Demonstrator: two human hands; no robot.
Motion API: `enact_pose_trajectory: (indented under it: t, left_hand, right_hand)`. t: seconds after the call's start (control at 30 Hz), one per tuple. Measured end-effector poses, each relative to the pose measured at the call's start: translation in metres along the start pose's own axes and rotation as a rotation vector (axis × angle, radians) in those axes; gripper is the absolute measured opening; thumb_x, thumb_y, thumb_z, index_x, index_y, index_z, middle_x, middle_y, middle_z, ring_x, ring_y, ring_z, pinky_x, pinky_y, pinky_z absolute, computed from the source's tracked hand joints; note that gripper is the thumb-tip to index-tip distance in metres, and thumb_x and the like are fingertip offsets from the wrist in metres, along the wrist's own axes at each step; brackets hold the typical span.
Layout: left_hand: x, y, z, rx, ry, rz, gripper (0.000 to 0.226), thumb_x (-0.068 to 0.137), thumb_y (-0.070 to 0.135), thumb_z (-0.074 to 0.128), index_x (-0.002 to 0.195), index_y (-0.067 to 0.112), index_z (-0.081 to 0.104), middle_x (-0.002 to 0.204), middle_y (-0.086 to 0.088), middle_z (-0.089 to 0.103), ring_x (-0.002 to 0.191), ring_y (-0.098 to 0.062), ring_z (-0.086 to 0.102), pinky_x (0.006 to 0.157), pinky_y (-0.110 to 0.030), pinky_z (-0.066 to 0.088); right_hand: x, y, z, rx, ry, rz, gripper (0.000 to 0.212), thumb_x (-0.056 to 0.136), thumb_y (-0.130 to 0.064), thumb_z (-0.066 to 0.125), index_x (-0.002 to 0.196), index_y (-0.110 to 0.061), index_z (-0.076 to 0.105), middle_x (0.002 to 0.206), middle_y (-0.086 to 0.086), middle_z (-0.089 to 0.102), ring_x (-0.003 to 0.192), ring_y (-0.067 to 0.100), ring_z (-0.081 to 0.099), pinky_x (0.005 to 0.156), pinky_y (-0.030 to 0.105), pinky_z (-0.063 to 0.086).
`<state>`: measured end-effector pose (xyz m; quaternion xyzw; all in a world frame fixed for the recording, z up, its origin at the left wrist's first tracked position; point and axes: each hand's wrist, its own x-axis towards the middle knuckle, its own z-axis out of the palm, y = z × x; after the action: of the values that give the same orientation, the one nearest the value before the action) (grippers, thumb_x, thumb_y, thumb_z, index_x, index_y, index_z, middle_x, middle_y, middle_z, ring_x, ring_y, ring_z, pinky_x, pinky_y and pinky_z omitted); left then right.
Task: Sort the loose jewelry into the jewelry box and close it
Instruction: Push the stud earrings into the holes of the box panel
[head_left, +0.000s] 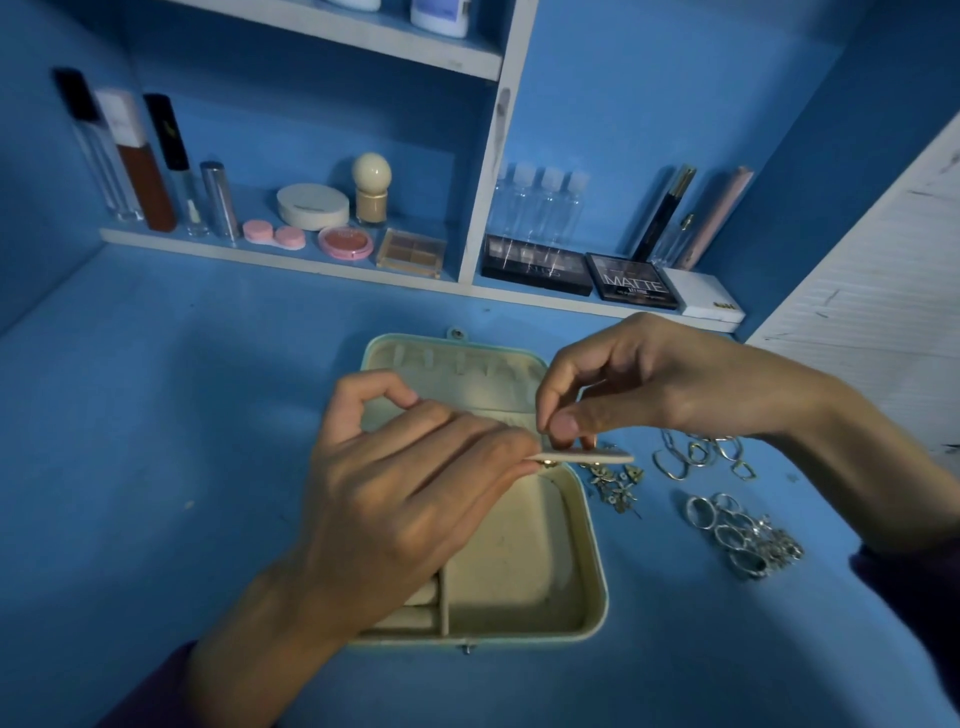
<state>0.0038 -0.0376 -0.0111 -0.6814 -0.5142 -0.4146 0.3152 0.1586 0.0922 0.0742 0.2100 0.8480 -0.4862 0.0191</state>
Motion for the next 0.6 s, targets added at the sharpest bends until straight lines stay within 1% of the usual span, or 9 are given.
enact_pose_trajectory:
  t: [0.13,0.3,0.43,0.6]
  left_hand:
    - [-0.0003,-0.0007,0.0005,-0.009,0.006,0.003,0.017,0.091,0.027,0.067,0.077,0.020,0.075,0.075,0.012,0.070,0.068,-0.008,0.066,0.081,-0.030,0.033]
    - [-0.0012,-0.0010,0.0012,-0.009,0.015,0.001,0.017,0.091,0.026,0.067,0.077,0.020,0.075,0.075,0.013,0.070,0.069,-0.008,0.066,0.082,-0.030,0.033]
    - [-0.0020,-0.0012,0.0018,-0.009,0.022,0.002,0.018,0.091,0.026,0.068,0.076,0.020,0.074,0.075,0.012,0.070,0.069,-0.008,0.066,0.082,-0.030,0.033]
    - [-0.0026,-0.0005,0.0019,-0.006,0.027,-0.002,0.018,0.091,0.026,0.068,0.075,0.021,0.073,0.073,0.012,0.069,0.068,-0.008,0.065,0.080,-0.031,0.033]
  right_hand:
    - [0.0009,0.0003,-0.0004,-0.013,-0.023,0.009,0.010,0.082,-0.011,0.064,0.089,-0.005,0.069,0.075,0.006,0.066,0.067,0.011,0.059,0.065,0.018,0.046]
    - [0.0024,-0.0013,-0.0014,-0.034,-0.051,0.015,0.008,0.083,-0.009,0.064,0.088,-0.006,0.069,0.074,0.005,0.066,0.067,0.010,0.058,0.065,0.017,0.045]
    - [0.0052,-0.0033,-0.0021,-0.054,-0.070,0.018,0.009,0.082,-0.010,0.064,0.088,-0.006,0.070,0.074,0.008,0.067,0.067,0.009,0.059,0.065,0.017,0.046]
    - [0.0094,-0.0069,-0.0034,-0.079,-0.122,0.048,0.007,0.079,-0.012,0.066,0.085,-0.012,0.070,0.075,0.002,0.067,0.067,0.006,0.059,0.066,0.015,0.045]
